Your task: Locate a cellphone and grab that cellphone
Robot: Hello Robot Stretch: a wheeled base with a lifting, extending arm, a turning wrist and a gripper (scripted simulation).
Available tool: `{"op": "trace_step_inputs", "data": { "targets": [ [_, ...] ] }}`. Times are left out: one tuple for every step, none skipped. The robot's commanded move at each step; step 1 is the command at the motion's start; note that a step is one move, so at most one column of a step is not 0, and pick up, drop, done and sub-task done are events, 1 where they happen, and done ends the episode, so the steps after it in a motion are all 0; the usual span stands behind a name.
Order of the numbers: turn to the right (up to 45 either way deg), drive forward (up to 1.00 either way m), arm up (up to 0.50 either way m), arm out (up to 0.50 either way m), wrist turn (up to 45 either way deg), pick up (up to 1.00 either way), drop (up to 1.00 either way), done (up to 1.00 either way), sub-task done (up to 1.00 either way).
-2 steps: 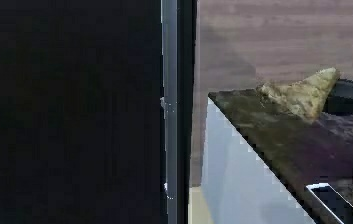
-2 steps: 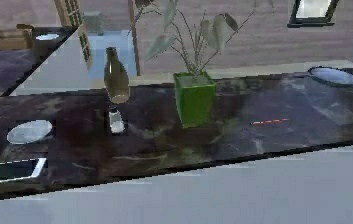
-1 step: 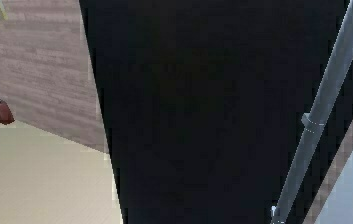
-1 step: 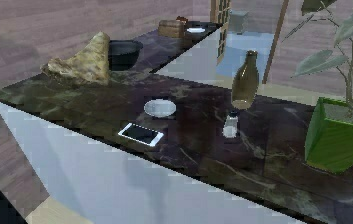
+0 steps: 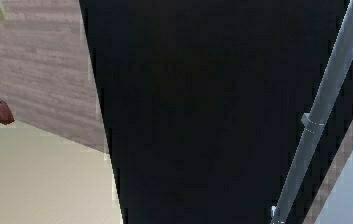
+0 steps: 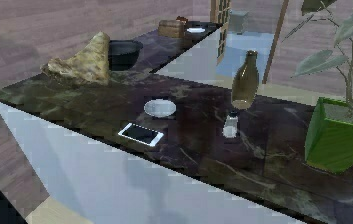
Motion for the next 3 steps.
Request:
{"op": "trace_step_inputs", "data": {
  "targets": [
    [0.0,0.00,0.38,0.00,0.0,0.00,0.00,0.00,0.00],
    [0.0,0.00,0.00,0.24,0.0,0.00,0.00,0.00,0.00],
    [0.0,0.00,0.00,0.00,45.0,0.00,0.00,0.00,0.00]
  ]
}}
